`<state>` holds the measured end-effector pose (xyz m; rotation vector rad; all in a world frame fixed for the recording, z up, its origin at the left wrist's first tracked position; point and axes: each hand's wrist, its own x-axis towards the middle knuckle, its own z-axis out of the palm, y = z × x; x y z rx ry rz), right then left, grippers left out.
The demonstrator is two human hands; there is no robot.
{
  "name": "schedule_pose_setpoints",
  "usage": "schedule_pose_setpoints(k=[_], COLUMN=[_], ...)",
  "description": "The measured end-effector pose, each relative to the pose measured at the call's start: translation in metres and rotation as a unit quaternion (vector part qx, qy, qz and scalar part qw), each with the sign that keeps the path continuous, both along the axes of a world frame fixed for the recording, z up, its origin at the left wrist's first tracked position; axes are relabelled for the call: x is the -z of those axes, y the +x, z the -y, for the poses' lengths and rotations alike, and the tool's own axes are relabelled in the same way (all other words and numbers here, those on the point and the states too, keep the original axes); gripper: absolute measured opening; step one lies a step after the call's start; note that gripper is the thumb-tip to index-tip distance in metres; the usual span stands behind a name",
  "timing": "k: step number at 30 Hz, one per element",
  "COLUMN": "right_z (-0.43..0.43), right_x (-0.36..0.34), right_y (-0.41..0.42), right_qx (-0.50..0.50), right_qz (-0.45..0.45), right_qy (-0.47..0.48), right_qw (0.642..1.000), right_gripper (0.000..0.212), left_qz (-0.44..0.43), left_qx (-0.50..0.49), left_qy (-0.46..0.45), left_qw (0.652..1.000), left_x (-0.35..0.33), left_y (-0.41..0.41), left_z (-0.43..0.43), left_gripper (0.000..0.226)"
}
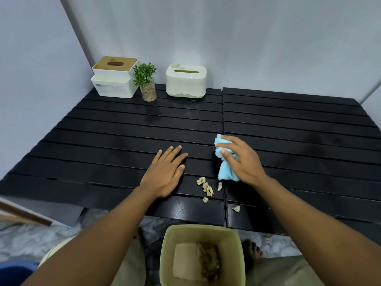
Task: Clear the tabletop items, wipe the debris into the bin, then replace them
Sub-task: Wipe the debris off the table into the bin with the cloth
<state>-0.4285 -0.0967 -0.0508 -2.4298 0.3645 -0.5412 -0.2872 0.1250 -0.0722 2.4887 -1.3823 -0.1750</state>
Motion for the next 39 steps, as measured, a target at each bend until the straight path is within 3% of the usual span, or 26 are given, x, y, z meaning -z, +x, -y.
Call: schedule_pose_setpoints(k=[5, 12, 15, 21, 25, 27, 30, 32, 35, 39], right_z=[-0.009, -0.062, -0.060, -0.001, 0.048, 0.048, 0.034, 0.033, 0.044, 0.059], right_x=[0.005, 0.004, 0.002, -0.018, -0.015, -0.003, 0.003, -0.006, -0.024, -0.020], right_y=[0.030, -0.008, -0.017, -0.014, -0.028, -0.041, -0.057, -0.063, -0.066, -0.074], right_qx=[-0.077, -0.223, -0.199, -0.054, 0.016, 0.006, -0.049, -0.071, -0.093, -0.121], right_qz=[-0.141, -0.110, -0.080, -0.028, -0.151, -0.174, -0.176, -0.197, -0.254, -0.228], right_qy=[-0.113, -0.107, -0.109, -0.108, -0.137, -0.100, -0.075, -0.083, -0.151, -0.269], right_qw=[0.980, 0.963, 0.971, 0.992, 0.979, 0.980, 0.980, 0.974, 0.951, 0.928], right_gripper=[0.032, 0.029, 0.029, 0.034, 0.028, 0.037, 0.067, 0.071, 0.066, 0.091], left_qz=[0.001, -0.008, -0.008, -0.007, -0.006, -0.006, -0.005, -0.007, -0.007, -0.004], left_qx=[-0.003, -0.005, -0.008, -0.009, -0.007, -0.007, -0.007, -0.005, -0.005, -0.007], left_qy=[-0.006, -0.019, -0.020, -0.023, -0.027, -0.030, -0.030, -0.031, -0.030, -0.026], left_qw=[1.000, 1.000, 1.000, 1.000, 1.000, 1.000, 1.000, 0.999, 1.000, 1.000], left_x=[0.000, 0.001, 0.001, 0.001, 0.002, 0.002, 0.002, 0.003, 0.003, 0.002], left_y=[0.000, 0.000, 0.001, 0.000, 0.002, 0.002, 0.002, 0.002, 0.001, 0.001], left_z=[0.001, 0.000, 0.000, 0.000, 0.000, 0.001, 0.001, 0.000, 0.000, 0.000], left_gripper=[0.065, 0.056, 0.056, 0.055, 0.055, 0.055, 0.055, 0.055, 0.055, 0.057])
